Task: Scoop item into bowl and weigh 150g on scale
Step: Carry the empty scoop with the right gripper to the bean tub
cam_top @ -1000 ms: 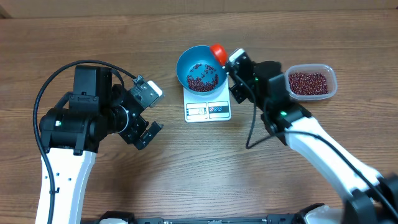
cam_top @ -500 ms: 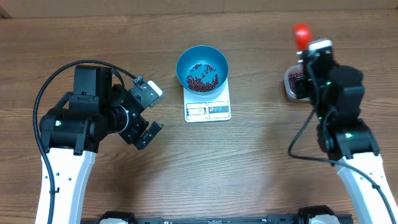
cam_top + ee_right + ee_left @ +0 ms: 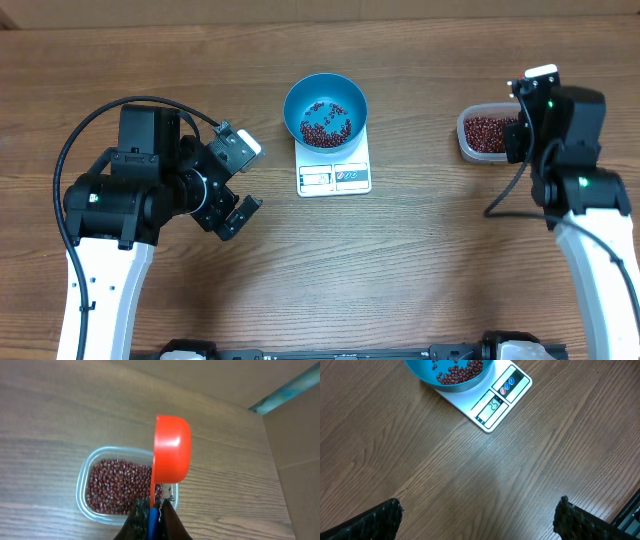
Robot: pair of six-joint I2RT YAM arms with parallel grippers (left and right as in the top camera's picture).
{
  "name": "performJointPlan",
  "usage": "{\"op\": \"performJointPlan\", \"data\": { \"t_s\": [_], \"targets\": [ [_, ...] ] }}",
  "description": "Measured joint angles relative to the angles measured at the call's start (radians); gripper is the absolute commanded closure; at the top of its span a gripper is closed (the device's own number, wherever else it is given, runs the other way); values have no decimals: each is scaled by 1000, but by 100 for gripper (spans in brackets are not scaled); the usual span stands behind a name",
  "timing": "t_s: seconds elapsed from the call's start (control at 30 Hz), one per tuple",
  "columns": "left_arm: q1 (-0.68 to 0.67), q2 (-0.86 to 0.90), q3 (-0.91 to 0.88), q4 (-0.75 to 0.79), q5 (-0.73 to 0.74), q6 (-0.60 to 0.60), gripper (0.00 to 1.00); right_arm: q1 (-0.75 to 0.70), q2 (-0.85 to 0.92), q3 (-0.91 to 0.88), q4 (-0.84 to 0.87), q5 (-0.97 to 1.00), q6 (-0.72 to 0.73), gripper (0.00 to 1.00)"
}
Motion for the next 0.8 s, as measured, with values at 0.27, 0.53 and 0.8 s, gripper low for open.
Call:
{"op": "performJointPlan", "data": {
  "t_s": [0.27, 0.53, 0.8],
  "targets": [
    [0, 0, 0, 0, 0, 0, 1, 0, 162, 50, -72, 88, -38, 96],
    [0, 0, 0, 0, 0, 0, 0, 0, 269, 50, -45, 152, -48, 96],
    [0, 0, 0, 0, 0, 0, 0, 0, 362, 50, -36, 159, -48, 96]
  ]
}}
